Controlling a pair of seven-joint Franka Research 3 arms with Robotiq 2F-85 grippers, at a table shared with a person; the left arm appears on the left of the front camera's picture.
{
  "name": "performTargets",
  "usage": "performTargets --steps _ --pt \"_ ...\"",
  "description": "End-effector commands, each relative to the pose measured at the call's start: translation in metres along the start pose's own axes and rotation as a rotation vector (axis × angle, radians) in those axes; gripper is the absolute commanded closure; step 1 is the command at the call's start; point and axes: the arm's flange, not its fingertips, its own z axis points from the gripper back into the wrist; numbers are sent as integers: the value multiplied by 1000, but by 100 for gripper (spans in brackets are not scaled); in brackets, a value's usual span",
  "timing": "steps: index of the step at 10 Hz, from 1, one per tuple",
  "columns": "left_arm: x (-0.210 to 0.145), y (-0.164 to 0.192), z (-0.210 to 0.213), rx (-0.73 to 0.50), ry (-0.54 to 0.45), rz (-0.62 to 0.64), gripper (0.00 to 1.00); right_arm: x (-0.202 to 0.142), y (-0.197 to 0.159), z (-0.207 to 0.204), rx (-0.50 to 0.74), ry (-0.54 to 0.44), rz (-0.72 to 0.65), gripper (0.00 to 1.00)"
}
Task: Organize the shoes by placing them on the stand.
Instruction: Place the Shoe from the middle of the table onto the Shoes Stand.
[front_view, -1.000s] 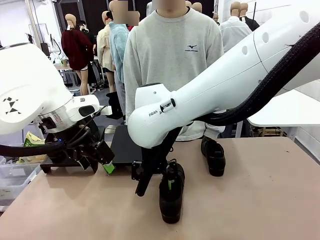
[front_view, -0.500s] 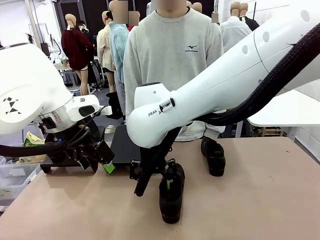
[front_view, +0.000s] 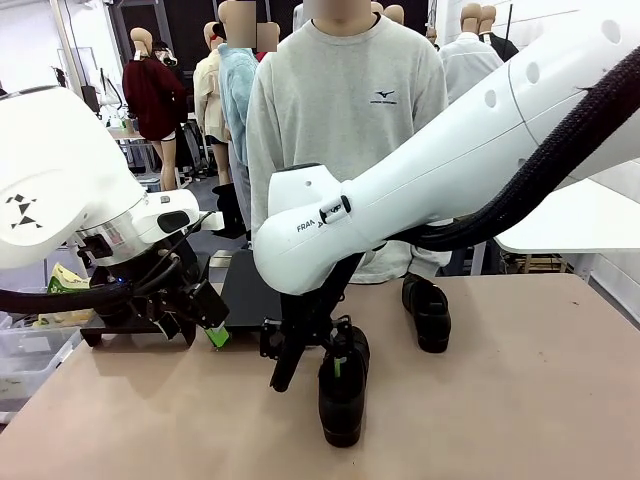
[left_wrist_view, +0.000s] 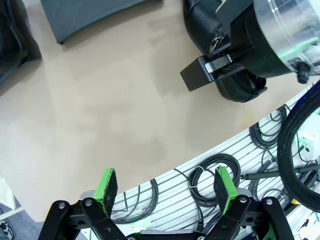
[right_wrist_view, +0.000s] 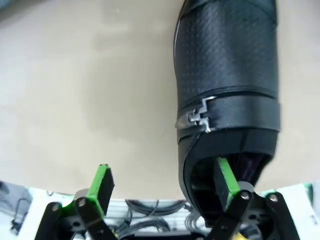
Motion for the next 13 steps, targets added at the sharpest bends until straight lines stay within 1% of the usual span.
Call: performTargets --steps 1,2,3,4,5,6,7,8,9,10,11,12,13 --pt "-2 0 -1 -14 3 -3 0 -26 -2 46 -65 -101 38 0" --pt "-2 0 -1 -14 3 -3 0 -36 -11 63 -76 -138 47 0" --pt "-2 0 -1 -14 3 -3 0 -41 -26 75 -96 -138 43 0" --pt "-2 0 -1 -14 3 -3 0 -41 -48 79 -157 -106 55 0" --pt "-2 0 -1 -14 3 -3 0 -44 -75 79 -192 -38 59 0" --pt "-2 0 -1 -14 3 -3 0 -48 -105 78 -194 8 -4 0" --pt "0 0 0 0 0 0 0 -51 -132 75 -193 27 -117 0" --pt "4 -12 -10 4 8 9 0 -55 -151 70 -192 43 -159 0" --pt "10 -27 -24 -20 18 27 0 -58 -176 64 -198 55 -135 0" --pt "14 -43 -37 -35 32 35 0 -64 -202 57 -171 71 -132 0" --pt "22 -54 -54 -53 38 51 0 -71 -225 51 -124 64 -147 0" --pt "30 -64 -68 -57 33 69 0 -74 -243 47 -60 34 -208 0" --pt "40 -71 -81 -38 17 102 0 -56 -205 56 -199 73 -165 0"
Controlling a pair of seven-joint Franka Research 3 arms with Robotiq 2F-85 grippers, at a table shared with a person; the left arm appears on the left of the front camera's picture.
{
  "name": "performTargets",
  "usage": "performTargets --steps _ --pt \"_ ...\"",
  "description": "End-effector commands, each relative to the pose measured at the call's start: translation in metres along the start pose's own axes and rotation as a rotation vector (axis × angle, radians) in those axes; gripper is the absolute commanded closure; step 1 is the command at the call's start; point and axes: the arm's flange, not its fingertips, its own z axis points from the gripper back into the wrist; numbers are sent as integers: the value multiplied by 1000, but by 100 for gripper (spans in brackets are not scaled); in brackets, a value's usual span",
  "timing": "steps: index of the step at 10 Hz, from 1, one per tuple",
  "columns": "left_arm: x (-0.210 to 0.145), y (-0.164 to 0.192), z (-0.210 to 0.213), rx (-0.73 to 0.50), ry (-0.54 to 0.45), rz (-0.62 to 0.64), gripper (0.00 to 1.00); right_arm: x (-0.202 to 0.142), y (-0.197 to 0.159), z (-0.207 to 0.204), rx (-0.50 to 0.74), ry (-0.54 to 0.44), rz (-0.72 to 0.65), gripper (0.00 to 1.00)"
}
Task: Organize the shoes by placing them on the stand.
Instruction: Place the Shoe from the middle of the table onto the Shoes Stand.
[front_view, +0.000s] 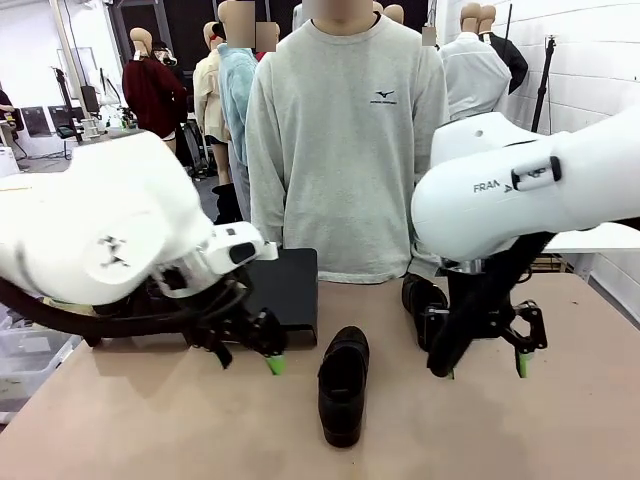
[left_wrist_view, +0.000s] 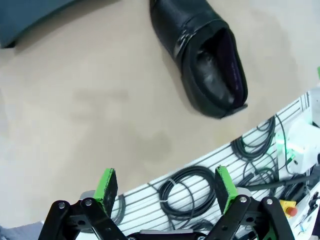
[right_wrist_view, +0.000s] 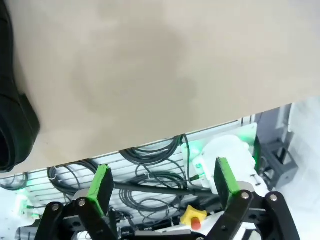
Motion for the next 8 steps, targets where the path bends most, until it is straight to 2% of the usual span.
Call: performTargets --steps 1,4,6,8 --pt "26 -17 -21 4 -34 90 0 4 26 8 -45 6 24 0" --pt "41 -45 -48 68 -9 84 0 4 26 8 -45 6 24 0" --pt "56 -48 -68 145 -42 102 0 4 26 8 -45 6 24 0" --pt "62 -55 -84 144 -31 144 0 4 26 8 -45 6 24 0"
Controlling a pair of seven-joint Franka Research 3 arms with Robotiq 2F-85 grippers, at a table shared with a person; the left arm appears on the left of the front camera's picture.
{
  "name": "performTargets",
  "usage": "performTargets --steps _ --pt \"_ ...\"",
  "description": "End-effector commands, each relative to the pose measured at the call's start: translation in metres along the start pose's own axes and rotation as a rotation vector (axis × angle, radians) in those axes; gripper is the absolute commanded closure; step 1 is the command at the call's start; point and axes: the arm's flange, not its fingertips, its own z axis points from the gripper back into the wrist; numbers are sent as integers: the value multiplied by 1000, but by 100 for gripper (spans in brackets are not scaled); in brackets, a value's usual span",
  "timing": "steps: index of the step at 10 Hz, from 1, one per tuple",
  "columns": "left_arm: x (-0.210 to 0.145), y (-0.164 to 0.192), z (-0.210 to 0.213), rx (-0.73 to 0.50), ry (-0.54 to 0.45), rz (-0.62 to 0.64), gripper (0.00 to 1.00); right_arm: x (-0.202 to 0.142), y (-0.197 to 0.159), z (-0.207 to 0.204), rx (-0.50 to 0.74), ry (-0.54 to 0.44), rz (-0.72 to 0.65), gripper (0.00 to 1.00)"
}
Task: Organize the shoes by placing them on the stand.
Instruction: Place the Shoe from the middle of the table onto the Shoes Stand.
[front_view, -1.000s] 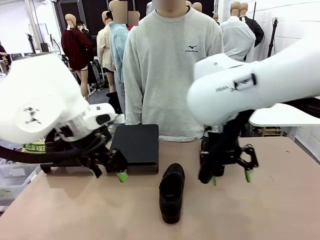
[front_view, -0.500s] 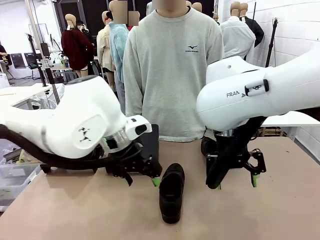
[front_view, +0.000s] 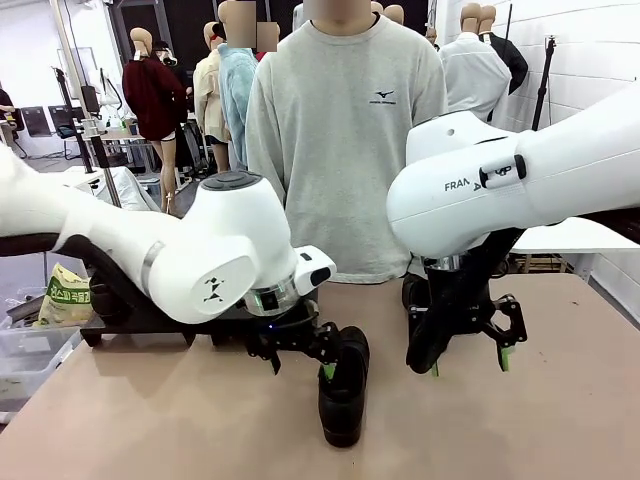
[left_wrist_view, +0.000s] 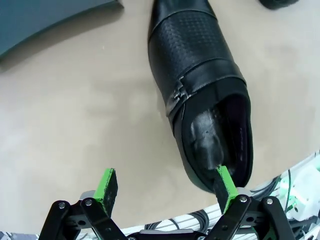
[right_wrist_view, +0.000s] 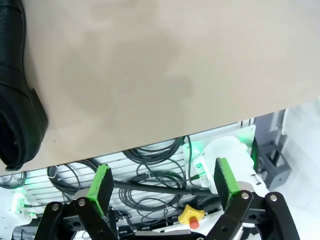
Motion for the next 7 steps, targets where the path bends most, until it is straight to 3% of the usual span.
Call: performTargets --steps 1,4,7 --pt "11 -21 -16 20 -25 57 0 1 1 2 -18 6 -10 0" --pt "18 -29 -39 50 -51 107 0 1 1 2 -18 6 -10 0" --pt "18 -29 -62 109 37 157 0 1 1 2 -18 6 -10 0"
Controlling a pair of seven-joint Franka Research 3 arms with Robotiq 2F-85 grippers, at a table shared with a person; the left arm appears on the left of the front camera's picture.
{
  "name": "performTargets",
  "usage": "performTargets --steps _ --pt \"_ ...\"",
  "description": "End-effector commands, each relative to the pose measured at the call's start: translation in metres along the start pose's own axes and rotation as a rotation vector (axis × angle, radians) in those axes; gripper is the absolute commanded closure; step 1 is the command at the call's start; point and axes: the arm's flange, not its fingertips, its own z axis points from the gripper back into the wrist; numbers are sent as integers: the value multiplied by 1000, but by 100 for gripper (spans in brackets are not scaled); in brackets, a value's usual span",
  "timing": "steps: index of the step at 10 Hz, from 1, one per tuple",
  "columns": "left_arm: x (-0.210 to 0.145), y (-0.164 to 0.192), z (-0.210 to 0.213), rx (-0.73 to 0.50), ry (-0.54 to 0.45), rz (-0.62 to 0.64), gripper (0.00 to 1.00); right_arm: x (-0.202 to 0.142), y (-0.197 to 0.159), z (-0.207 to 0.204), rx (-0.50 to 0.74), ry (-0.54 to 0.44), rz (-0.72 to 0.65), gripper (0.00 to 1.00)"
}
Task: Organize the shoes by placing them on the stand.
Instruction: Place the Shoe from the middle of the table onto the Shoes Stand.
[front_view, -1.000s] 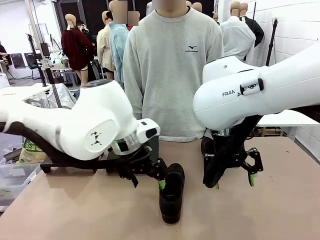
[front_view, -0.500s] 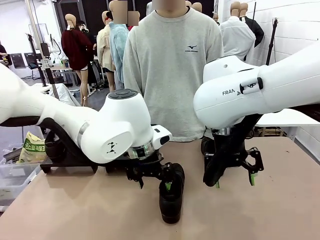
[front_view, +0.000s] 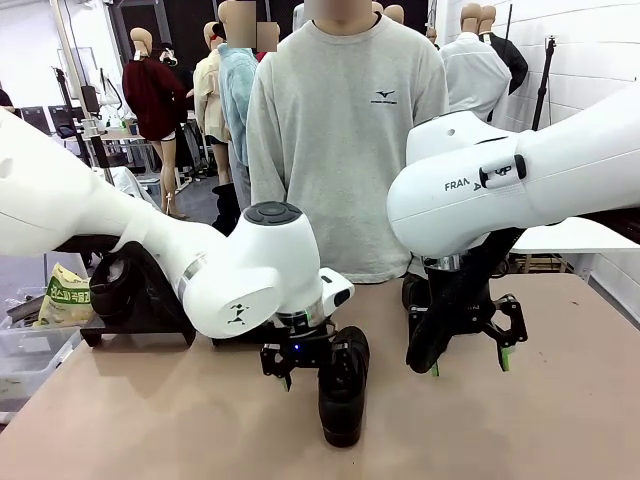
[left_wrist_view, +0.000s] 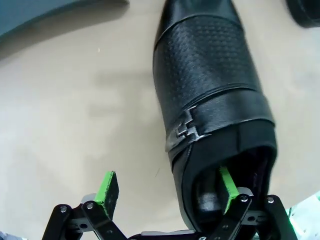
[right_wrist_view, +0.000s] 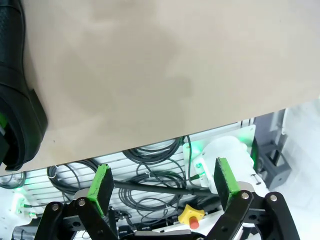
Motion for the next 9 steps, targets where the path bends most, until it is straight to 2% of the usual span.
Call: performTargets --steps 1,5,6,9 --pt "7 -14 -10 26 38 29 8 1 1 2 -17 5 -9 0" --pt "8 -15 -6 36 54 33 84 1 1 2 -17 5 -9 0" --pt "7 -14 -5 43 64 38 100 1 1 2 -17 5 -9 0" --pt "7 -10 -2 42 81 60 100 1 1 2 -17 5 -9 0"
